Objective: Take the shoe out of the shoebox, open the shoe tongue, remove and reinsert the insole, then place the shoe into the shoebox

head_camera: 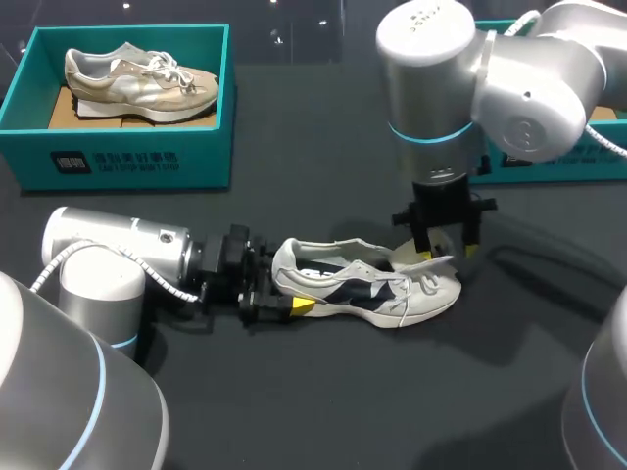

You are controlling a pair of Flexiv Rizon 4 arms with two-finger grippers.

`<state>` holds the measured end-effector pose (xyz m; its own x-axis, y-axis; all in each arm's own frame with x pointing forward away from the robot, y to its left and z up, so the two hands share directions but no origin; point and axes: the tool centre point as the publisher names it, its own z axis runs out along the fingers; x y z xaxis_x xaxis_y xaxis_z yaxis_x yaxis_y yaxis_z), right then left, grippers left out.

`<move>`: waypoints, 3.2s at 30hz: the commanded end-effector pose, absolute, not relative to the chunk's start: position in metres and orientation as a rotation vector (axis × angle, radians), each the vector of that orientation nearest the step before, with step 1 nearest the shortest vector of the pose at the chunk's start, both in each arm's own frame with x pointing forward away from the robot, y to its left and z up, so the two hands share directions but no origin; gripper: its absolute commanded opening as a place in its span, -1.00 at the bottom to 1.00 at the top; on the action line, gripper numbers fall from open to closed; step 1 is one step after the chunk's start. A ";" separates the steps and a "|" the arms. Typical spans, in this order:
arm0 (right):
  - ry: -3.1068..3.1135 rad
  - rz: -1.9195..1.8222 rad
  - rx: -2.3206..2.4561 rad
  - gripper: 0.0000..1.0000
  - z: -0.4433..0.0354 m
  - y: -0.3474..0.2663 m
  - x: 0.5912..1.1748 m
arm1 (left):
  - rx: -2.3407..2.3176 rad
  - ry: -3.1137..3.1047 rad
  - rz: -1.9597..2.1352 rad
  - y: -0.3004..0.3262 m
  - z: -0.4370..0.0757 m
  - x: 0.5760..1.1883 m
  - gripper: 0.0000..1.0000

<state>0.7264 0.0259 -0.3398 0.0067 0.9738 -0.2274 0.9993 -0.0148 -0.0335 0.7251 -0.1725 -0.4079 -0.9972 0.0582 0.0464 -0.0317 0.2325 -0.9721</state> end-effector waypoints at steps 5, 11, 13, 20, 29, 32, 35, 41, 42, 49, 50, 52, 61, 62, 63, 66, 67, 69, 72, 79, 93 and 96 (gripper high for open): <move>2.102 -0.265 2.114 -0.01 -0.324 0.015 0.721 | -0.024 -2.408 1.905 -0.171 -0.409 0.724 -1.00; 2.135 -0.253 2.001 -0.03 -0.280 0.032 0.717 | -0.024 -2.408 1.905 -0.171 -0.409 0.724 -1.00; 2.157 -0.241 1.945 -0.03 -0.264 0.042 0.714 | -0.024 -2.408 1.905 -0.171 -0.409 0.724 -1.00; 2.284 -0.211 1.677 -0.04 -0.216 0.081 0.706 | -0.024 -2.408 1.905 -0.171 -0.409 0.724 -1.00; 2.548 -0.197 1.273 -0.75 -0.191 0.124 0.704 | -0.024 -2.408 1.905 -0.171 -0.409 0.724 -1.00; 2.690 -0.154 1.075 -1.00 -0.192 0.138 0.704 | -0.024 -2.408 1.905 -0.171 -0.409 0.724 -1.00; 2.910 0.009 0.651 -1.00 -0.197 0.155 0.695 | -0.024 -2.408 1.905 -0.171 -0.409 0.724 -1.00; 2.895 -0.038 0.669 -1.00 -0.199 0.158 0.693 | -0.024 -2.408 1.905 -0.171 -0.409 0.724 -1.00; 2.895 -0.038 0.669 -1.00 -0.199 0.158 0.693 | -0.024 -2.408 1.905 -0.171 -0.409 0.724 -1.00; 2.956 0.033 0.376 -1.00 -0.214 0.182 0.693 | -0.024 -2.408 1.905 -0.171 -0.409 0.724 -1.00; 2.969 0.050 0.339 -1.00 -0.219 0.186 0.692 | -0.024 -2.408 1.905 -0.171 -0.409 0.724 -1.00; 3.016 0.057 0.216 -1.00 -0.230 0.193 0.692 | -0.024 -2.408 1.905 -0.171 -0.409 0.724 -1.00; 3.051 0.037 0.099 -1.00 -0.238 0.197 0.690 | -0.024 -2.408 1.905 -0.171 -0.409 0.724 -1.00; 3.051 0.037 0.099 -1.00 -0.238 0.197 0.690 | -0.024 -2.408 1.905 -0.171 -0.409 0.724 -1.00; 3.051 0.037 0.099 -1.00 -0.238 0.197 0.690 | -0.024 -2.408 1.905 -0.171 -0.409 0.724 -1.00; 3.051 0.037 0.099 -1.00 -0.238 0.197 0.690 | -0.024 -2.408 1.905 -0.171 -0.409 0.724 -1.00; 3.051 0.037 0.099 -1.00 -0.238 0.197 0.690 | -0.024 -2.408 1.905 -0.171 -0.409 0.724 -1.00; 3.056 0.044 0.100 -1.00 -0.244 0.199 0.692 | -0.024 -2.408 1.905 -0.171 -0.409 0.724 -1.00; 3.050 0.023 0.045 -1.00 -0.260 0.207 0.696 | -0.024 -2.408 1.905 -0.171 -0.409 0.724 -1.00; 3.032 0.041 -0.020 -1.00 -0.288 0.214 0.703 | -0.024 -2.408 1.905 -0.171 -0.409 0.724 -1.00; 3.017 0.094 -0.122 -1.00 -0.324 0.219 0.707 | -0.024 -2.408 1.905 -0.171 -0.409 0.724 -1.00; 3.007 0.101 -0.153 -1.00 -0.331 0.219 0.709 | -0.024 -2.408 1.905 -0.171 -0.409 0.724 -1.00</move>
